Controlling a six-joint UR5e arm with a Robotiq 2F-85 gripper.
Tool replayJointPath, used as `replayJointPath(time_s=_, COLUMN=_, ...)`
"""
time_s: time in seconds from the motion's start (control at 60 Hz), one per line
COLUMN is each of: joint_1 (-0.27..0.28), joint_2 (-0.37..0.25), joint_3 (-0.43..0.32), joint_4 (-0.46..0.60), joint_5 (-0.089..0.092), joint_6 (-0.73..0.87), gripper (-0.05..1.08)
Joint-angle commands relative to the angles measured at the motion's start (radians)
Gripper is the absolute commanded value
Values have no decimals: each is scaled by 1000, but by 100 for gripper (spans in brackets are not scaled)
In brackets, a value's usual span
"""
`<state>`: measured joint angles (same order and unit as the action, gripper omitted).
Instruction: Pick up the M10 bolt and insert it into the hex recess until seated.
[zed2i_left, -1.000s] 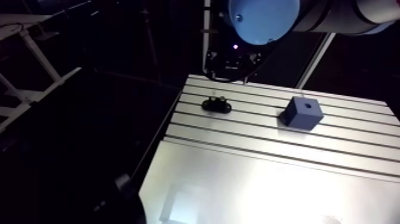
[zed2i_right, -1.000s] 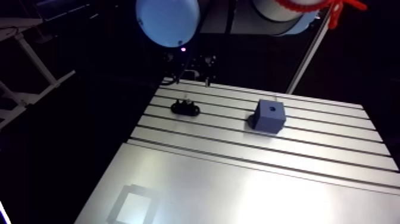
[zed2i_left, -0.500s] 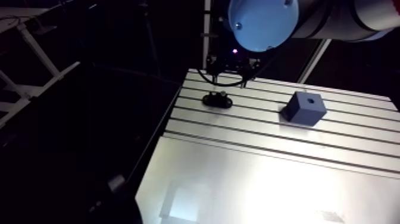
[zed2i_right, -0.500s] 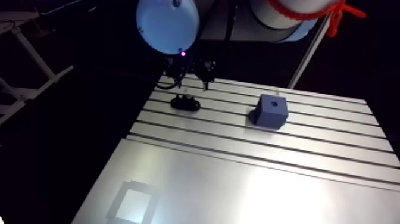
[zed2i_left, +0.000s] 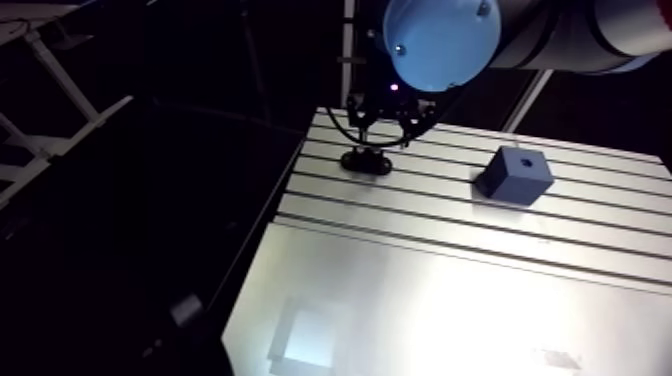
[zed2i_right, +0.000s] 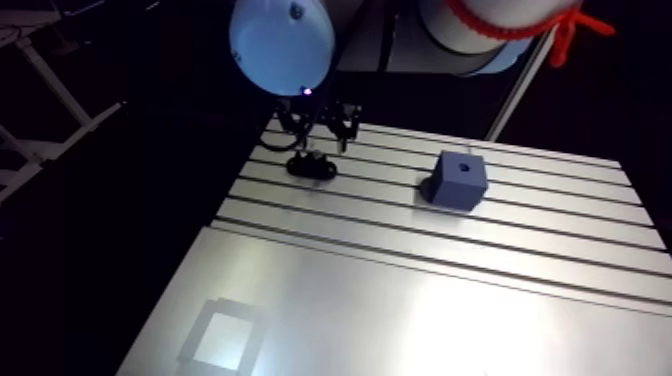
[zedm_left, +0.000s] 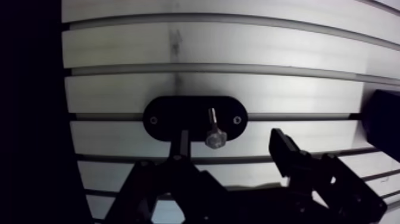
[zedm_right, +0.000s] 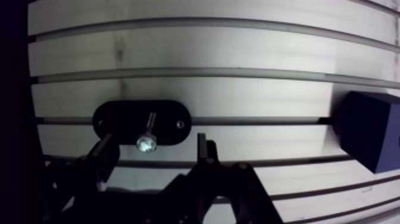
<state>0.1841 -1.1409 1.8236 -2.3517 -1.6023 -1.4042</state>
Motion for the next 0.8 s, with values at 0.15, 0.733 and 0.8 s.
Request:
replayJointPath(time_s=0.15, joint_1=1, joint_2=14, joint_3=1, joint_4=-12, joint_5=2, joint_6=-3, gripper=31)
replayJointPath(time_s=0.733, joint_1=12, joint_2=16, joint_3=1, joint_4=-13, joint_5=-1, joint_6=-2, gripper=41)
replayJointPath(time_s=0.8, joint_1=12, joint_2=16, joint_3=1, joint_4=-13, joint_5=-1, joint_6=-2, gripper=41)
